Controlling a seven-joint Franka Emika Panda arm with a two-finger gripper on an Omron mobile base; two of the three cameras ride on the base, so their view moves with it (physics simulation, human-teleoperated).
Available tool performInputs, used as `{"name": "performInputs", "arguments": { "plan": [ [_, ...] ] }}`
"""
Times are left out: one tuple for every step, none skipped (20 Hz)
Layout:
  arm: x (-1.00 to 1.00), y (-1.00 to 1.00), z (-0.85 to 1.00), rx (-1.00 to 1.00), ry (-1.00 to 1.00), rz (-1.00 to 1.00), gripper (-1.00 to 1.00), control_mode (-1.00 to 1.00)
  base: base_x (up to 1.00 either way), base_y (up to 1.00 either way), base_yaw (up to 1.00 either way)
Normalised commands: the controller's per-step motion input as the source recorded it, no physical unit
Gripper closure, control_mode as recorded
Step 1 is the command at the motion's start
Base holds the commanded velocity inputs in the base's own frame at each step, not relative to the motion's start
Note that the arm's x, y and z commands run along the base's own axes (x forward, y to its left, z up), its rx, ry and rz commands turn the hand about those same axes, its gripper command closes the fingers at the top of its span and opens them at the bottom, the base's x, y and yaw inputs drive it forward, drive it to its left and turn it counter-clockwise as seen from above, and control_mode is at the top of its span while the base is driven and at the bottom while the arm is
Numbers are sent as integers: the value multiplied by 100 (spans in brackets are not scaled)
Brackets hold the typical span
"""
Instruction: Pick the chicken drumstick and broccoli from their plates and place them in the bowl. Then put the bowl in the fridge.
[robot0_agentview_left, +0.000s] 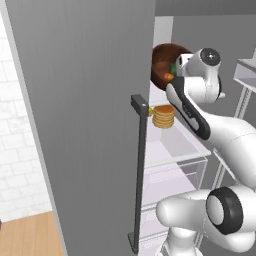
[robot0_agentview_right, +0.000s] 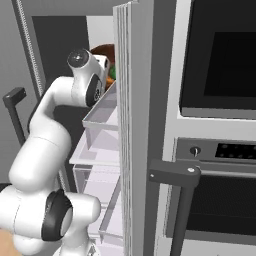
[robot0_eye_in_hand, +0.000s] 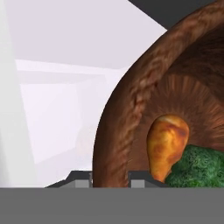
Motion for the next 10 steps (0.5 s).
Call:
{"name": "performInputs", "arguments": {
  "plan": [
    [56,0,-2,0,0,0,100,-100,0,0,0],
    [44,0,-13,0,0,0,100,-100,0,0,0],
    [32,0,-16,0,0,0,100,-100,0,0,0],
    [14,0,-15,0,0,0,100,-100,0,0,0],
    [6,0,-21,0,0,0,100,-100,0,0,0],
    [11,0,-23,0,0,0,100,-100,0,0,0],
    [9,0,-23,0,0,0,100,-100,0,0,0],
    [4,0,-19,0,-2,0,100,-100,0,0,0],
    [3,0,-15,0,-2,0,100,-100,0,0,0],
    [6,0,-19,0,-2,0,100,-100,0,0,0]
  ]
}}
